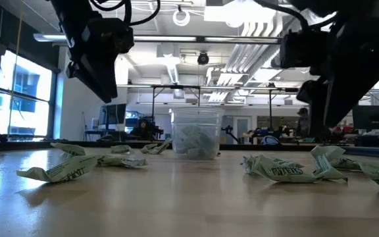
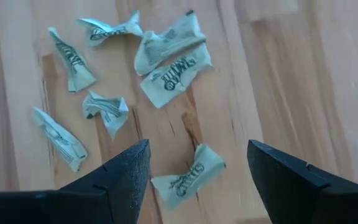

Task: Pick and place Stevia / Truvia into bins
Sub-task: Put the white stevia packet into the transparent container

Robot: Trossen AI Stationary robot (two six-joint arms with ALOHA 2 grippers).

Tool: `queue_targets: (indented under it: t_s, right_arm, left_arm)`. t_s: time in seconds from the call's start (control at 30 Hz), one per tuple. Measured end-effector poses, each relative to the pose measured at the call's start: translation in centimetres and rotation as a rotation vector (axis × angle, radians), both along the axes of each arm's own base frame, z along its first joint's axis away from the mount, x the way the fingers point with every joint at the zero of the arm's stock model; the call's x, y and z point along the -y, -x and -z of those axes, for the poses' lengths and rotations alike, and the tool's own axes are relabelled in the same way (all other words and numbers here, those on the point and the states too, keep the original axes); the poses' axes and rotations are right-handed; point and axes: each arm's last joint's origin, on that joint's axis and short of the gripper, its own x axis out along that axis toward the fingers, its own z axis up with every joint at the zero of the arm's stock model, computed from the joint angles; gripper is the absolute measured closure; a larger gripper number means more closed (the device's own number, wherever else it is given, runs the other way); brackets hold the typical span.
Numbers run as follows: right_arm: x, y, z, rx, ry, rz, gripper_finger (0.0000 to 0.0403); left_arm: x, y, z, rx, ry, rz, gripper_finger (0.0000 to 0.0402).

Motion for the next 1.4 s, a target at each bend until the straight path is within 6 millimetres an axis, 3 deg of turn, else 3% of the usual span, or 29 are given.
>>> queue_targets:
  t_s: [0.4, 0.8, 1.0, 1.17, 1.4]
  right_arm:
    - [-3.2, 2.8, -0.2, -0.131, -0.071, 0.249, 0.0143]
    - [-5.4, 3.2, 0.0, -0.114, -0.140, 0.243, 0.0144]
    - [-5.5, 2.8, 1.3, -0.131, -0.080, 0.279, 0.0144]
    - [-4.8, 2.7, 2.3, -0.123, 0.043, 0.418, 0.0144]
    - [-4.2, 1.5, 2.9, -0.095, 0.039, 0.415, 0.0144]
  left_arm:
    - [-0.6, -0.8, -0.4, 0.032, -0.179, 0.199, 0.0218]
    - [-4.1, -0.6, -0.4, -0.020, -0.205, 0.198, 0.0218]
    - [-4.5, -0.6, -0.4, -0.028, -0.216, 0.224, 0.0218]
    - [-4.5, -0.6, -0.4, -0.034, -0.229, 0.251, 0.0218]
    - [-4.5, -0.7, -0.4, -0.039, -0.245, 0.282, 0.0218]
